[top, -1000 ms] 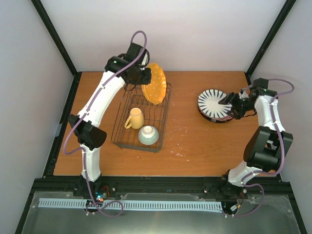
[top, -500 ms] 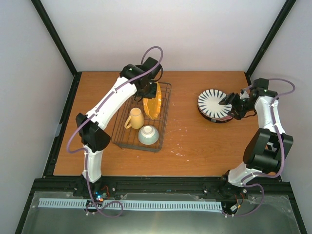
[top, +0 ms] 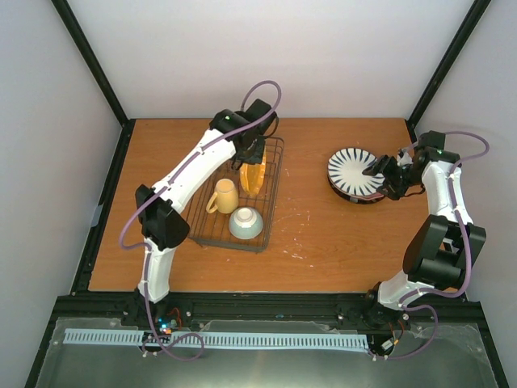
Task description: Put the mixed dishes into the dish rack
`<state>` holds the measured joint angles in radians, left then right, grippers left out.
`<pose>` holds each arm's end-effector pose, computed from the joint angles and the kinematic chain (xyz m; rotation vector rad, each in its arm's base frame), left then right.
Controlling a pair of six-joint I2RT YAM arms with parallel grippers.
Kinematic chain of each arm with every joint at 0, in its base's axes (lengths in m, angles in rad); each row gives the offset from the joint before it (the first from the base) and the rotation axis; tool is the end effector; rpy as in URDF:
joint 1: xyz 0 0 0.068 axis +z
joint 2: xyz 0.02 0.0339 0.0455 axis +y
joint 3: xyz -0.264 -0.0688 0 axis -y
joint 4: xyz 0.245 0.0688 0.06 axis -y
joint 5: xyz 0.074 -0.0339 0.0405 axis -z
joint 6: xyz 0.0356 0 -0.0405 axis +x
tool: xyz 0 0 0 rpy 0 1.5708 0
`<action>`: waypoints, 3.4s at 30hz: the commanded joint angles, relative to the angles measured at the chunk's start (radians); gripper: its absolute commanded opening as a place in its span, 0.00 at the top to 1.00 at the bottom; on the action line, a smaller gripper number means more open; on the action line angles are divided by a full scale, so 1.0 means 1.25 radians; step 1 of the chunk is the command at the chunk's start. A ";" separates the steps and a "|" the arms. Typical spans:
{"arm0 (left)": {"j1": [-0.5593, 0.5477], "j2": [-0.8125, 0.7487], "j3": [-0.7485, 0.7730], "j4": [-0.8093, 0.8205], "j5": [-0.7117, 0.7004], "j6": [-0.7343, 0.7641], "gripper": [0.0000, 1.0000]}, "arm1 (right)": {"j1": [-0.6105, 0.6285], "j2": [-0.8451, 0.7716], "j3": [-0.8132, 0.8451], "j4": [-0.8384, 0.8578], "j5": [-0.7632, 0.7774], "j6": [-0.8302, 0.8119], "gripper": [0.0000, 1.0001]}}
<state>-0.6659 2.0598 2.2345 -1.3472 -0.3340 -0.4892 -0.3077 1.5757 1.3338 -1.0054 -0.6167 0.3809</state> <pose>0.3348 -0.2482 0.3490 0.1428 2.6261 0.0816 0.2981 -0.0731 0.2794 0.7831 2.6016 0.8798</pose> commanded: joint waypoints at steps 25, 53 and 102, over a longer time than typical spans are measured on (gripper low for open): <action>-0.061 0.129 0.011 0.027 -0.088 0.020 0.31 | 0.003 -0.010 -0.018 0.006 -0.017 -0.020 0.25; 0.268 -0.466 -0.477 0.421 0.147 -0.157 0.00 | -0.102 -0.078 -0.063 -0.019 0.128 0.020 0.36; 0.306 -0.187 -0.680 0.626 0.544 0.097 0.99 | -0.155 -0.075 -0.121 0.014 0.109 0.001 0.34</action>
<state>-0.2687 1.8259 1.4155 -0.5694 0.3214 -0.4015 -0.4980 1.4929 1.1934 -0.9970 -0.4679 0.3908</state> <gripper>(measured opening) 0.008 0.657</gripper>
